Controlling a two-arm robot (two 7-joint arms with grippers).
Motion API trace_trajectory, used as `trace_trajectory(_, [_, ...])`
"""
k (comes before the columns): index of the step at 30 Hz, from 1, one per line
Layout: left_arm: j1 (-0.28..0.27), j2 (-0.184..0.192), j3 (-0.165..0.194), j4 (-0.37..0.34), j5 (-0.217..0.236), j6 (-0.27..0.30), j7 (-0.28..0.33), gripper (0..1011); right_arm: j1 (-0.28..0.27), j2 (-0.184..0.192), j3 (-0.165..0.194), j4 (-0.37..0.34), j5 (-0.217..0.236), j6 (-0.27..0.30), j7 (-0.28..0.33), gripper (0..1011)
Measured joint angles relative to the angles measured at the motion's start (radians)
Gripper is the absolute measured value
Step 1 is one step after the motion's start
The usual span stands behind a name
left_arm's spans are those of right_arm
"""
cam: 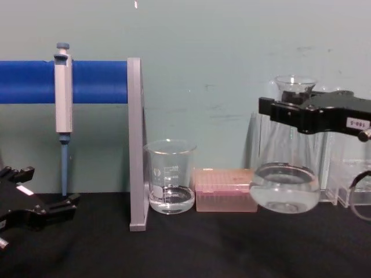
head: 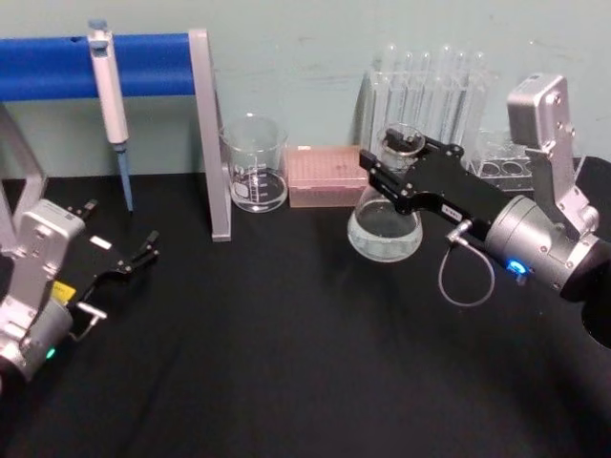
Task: Grasp the erlenmeyer flask with one hand, shake it three times, then place it back.
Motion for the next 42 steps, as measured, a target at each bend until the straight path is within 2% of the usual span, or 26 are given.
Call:
trace_trajectory(13, [0.0, 0.0, 0.0, 0.0, 0.0, 0.0, 0.0, 1001, -0.001, -0.011, 0.039, 0.023, -0.02, 0.002, -0.009, 453])
trace_trajectory(21, [0.0, 0.0, 0.0, 0.0, 0.0, 0.0, 0.0, 1001, -0.001, -0.017, 0.049, 0.029, -0.027, 0.005, -0.008, 453])
trace_trajectory(28, [0.0, 0.0, 0.0, 0.0, 0.0, 0.0, 0.0, 1001, -0.001, -0.023, 0.049, 0.03, -0.029, 0.007, 0.001, 453])
trace_trajectory(42, [0.0, 0.0, 0.0, 0.0, 0.0, 0.0, 0.0, 1001, 0.0, -0.034, 0.022, 0.016, -0.026, 0.016, 0.026, 453])
